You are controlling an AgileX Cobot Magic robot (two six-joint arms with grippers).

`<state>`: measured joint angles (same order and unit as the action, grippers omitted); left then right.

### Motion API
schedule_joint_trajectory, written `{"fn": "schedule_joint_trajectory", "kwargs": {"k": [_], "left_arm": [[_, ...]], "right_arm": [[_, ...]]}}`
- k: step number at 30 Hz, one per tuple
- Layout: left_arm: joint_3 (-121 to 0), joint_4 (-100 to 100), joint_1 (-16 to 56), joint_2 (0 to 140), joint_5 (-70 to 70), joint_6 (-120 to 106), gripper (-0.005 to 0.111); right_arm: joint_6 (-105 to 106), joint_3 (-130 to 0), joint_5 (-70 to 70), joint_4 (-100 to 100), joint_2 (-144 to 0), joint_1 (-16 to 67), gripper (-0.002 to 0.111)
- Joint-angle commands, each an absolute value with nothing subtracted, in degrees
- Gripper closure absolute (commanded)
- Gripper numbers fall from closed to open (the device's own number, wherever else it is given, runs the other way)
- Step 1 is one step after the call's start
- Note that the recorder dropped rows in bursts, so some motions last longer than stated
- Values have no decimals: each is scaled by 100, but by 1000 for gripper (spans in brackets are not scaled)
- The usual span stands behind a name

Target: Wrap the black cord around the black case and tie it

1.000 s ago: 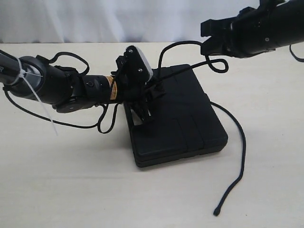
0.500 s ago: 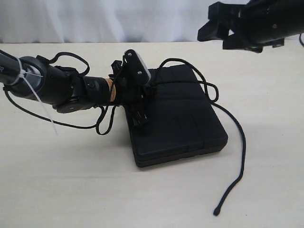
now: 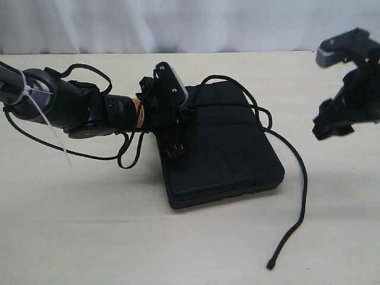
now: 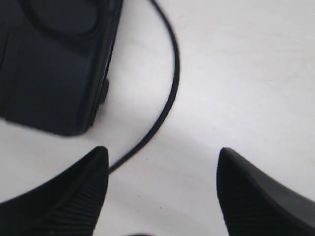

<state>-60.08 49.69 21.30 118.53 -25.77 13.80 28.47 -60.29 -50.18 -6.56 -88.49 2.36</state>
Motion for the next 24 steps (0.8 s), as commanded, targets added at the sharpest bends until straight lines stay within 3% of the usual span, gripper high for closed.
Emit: {"fn": "schedule_joint_trajectory", "kwargs": {"k": [1,8,13,24], "left_arm": [[-6007,6335,2134,11829,-3260,2127,107],[-6007,6337,1958,11770,-3661,2104,107],[-6007,6085,1596,11770,-3856,2368,107],[-6007,6232,1466,11770,-3978,2596,107]], "right_arm": [[5717,-5506,-5012,-1121,-8985,214,48],[8912,-4652,-4135,-1468,-9159,214,48],[9391,-4364,-3539,-1367,-9198,302,48],[9534,-3912,-3268,-79,-9325,1456,48]]}}
